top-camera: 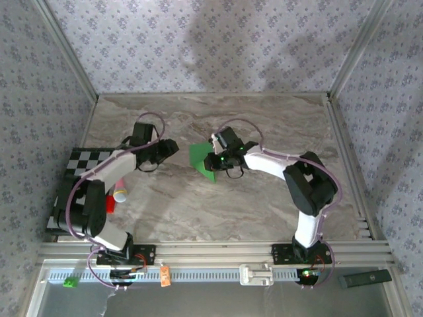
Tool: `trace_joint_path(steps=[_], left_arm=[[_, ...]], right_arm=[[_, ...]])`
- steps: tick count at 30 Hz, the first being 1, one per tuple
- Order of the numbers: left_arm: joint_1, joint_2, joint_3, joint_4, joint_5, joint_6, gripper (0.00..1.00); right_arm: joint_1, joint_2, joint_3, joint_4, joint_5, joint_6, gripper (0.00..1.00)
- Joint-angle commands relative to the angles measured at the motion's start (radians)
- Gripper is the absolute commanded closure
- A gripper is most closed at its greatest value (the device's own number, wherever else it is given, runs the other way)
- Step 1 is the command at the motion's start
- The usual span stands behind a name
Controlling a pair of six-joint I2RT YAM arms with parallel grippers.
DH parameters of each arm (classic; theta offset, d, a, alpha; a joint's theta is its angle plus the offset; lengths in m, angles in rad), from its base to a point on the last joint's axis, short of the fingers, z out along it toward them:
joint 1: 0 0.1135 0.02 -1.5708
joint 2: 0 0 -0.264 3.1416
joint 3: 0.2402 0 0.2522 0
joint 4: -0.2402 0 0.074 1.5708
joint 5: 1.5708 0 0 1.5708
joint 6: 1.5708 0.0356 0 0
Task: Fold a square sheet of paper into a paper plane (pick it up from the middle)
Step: Third fold the triangle at the center of the table.
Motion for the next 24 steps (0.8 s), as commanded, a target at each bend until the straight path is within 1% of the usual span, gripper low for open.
trace_joint_path(steps=[1, 2, 4, 6, 9, 11, 14, 19, 22, 24], left_arm=[[-0.024, -0.047, -0.060, 0.056, 0.010, -0.082, 0.43], [-0.031, -0.060, -0.080, 0.082, 0.021, -0.103, 0.36], [-0.039, -0.071, -0.108, 0.123, 0.044, -0.131, 0.29], [-0.041, -0.064, -0.121, 0.141, 0.067, -0.140, 0.25], [-0.041, -0.044, -0.134, 0.181, 0.100, -0.154, 0.19], [-0.042, -0.021, -0.137, 0.211, 0.122, -0.166, 0.17], [-0.041, 0.027, -0.119, 0.231, 0.152, -0.163, 0.16], [-0.042, 0.077, -0.103, 0.237, 0.171, -0.151, 0.14], [-0.041, 0.100, -0.086, 0.221, 0.182, -0.134, 0.15], [-0.041, 0.118, -0.075, 0.223, 0.199, -0.130, 0.18]], right_arm=[[-0.007, -0.026, -0.028, 0.023, 0.064, 0.057, 0.77], [-0.009, -0.019, -0.025, 0.022, 0.064, 0.066, 0.76], [-0.006, -0.007, -0.020, 0.024, 0.063, 0.084, 0.74], [-0.001, 0.009, -0.018, 0.037, 0.063, 0.097, 0.71], [0.001, 0.054, 0.002, 0.038, 0.052, 0.111, 0.71], [0.003, 0.091, 0.067, 0.011, 0.054, 0.111, 0.71], [0.003, 0.135, 0.105, -0.016, 0.067, 0.115, 0.71], [0.002, 0.178, 0.148, -0.074, 0.147, 0.114, 0.72], [-0.001, 0.203, 0.170, -0.108, 0.176, 0.112, 0.72], [-0.004, 0.215, 0.177, -0.125, 0.172, 0.111, 0.73]])
